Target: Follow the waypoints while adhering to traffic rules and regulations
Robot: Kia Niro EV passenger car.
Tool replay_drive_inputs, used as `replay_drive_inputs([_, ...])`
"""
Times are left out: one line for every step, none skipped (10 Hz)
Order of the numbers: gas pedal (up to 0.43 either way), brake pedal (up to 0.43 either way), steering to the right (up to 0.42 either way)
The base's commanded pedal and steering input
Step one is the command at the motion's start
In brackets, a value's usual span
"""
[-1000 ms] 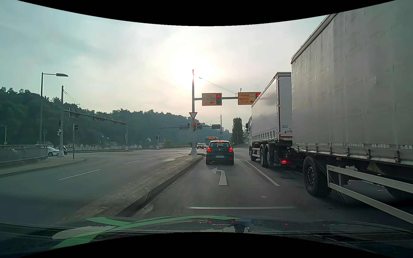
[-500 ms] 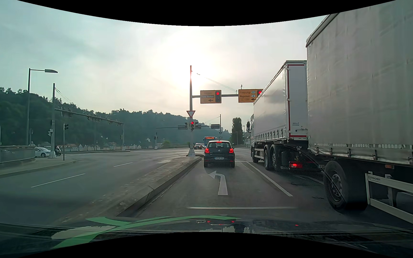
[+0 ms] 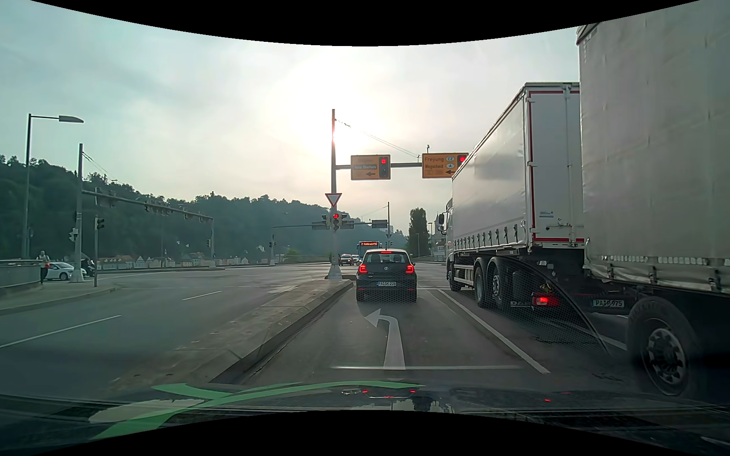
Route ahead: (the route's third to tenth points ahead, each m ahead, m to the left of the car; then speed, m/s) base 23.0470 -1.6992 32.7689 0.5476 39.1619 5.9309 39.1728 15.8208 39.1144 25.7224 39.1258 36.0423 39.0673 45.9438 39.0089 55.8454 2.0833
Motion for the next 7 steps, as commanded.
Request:
replay_drive_inputs([0.0,0.11,0.008])
replay_drive_inputs([0.0,0.104,0.008])
replay_drive_inputs([0.0,0.104,0.009])
replay_drive_inputs([0.0,0.104,0.01])
replay_drive_inputs([0.0,0.104,0.011])
replay_drive_inputs([0.0,0.098,0.011])
replay_drive_inputs([0.0,0.098,0.011])
